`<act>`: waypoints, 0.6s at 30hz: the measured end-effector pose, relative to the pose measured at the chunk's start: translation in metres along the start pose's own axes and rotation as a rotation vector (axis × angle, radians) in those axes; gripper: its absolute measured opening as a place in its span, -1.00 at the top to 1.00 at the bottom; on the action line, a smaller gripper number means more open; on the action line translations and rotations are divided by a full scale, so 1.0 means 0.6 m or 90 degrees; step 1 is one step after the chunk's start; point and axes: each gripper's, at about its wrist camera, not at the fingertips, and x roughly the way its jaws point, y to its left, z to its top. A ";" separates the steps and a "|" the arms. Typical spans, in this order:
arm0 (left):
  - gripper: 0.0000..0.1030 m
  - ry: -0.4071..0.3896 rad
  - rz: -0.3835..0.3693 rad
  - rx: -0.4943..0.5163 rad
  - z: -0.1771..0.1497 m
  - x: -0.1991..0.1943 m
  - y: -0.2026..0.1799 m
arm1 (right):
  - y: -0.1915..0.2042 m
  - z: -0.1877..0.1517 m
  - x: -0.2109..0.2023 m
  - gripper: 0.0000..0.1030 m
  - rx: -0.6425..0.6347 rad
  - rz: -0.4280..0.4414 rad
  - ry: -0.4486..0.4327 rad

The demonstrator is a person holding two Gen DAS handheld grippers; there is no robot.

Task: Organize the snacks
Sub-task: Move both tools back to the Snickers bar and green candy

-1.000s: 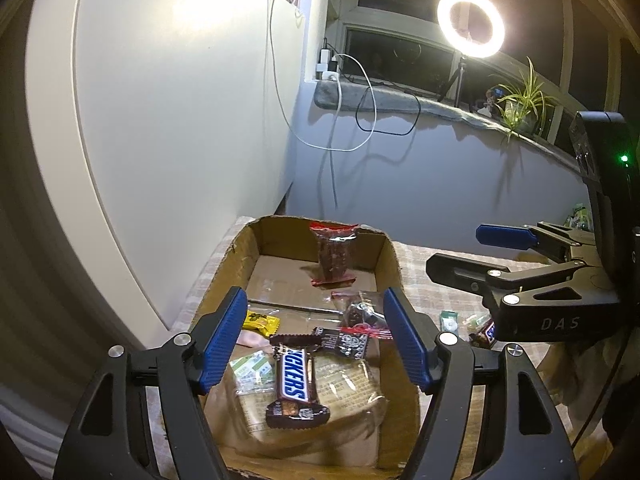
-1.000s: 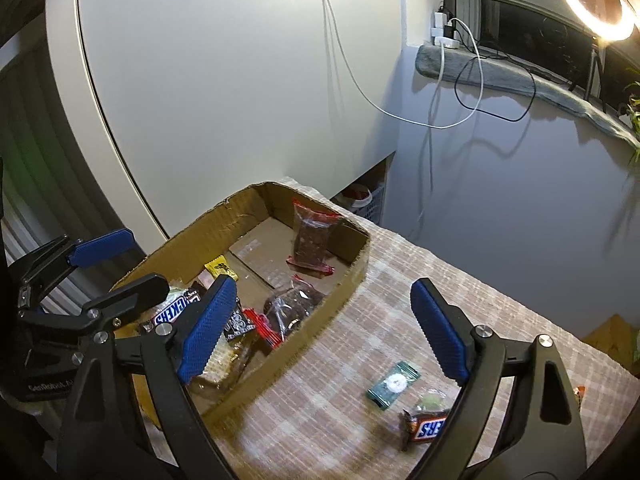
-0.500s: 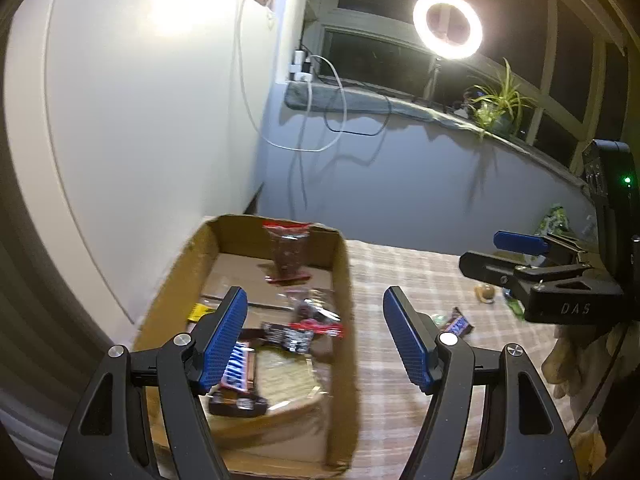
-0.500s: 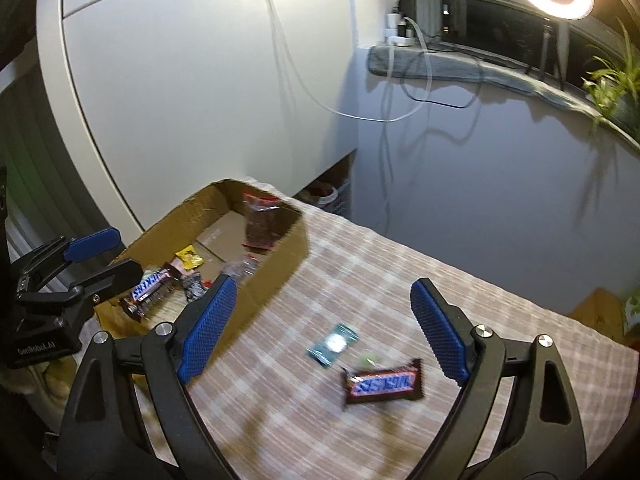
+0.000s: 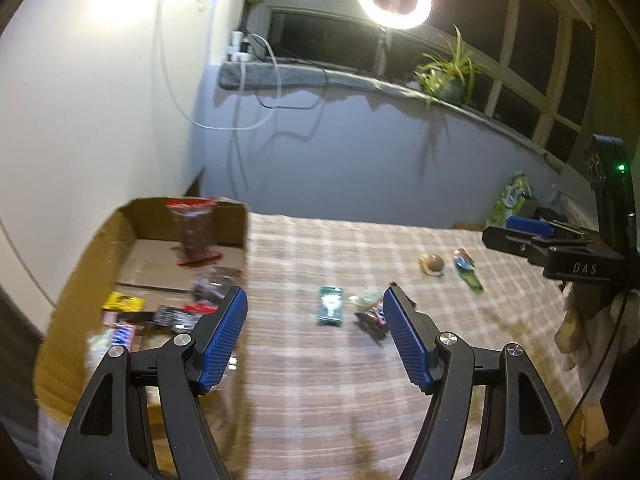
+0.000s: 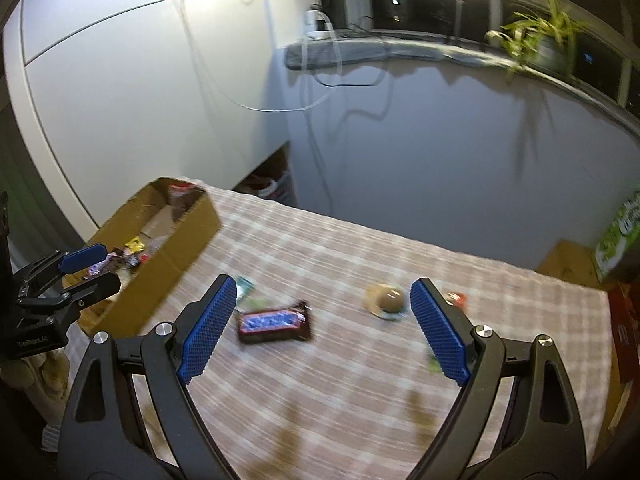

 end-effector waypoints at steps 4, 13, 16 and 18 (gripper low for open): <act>-0.37 0.021 -0.018 0.016 -0.008 0.027 -0.028 | -0.051 -0.019 -0.007 -0.77 0.021 -0.018 0.013; -0.26 0.072 -0.058 0.061 -0.020 0.085 -0.074 | -0.127 -0.070 0.022 -0.76 0.037 -0.029 0.062; -0.24 0.098 -0.062 0.072 -0.020 0.111 -0.084 | -0.141 -0.080 0.036 -0.65 0.038 -0.031 0.074; -0.21 0.108 -0.058 0.081 -0.019 0.123 -0.088 | -0.147 -0.082 0.049 -0.63 0.042 -0.028 0.081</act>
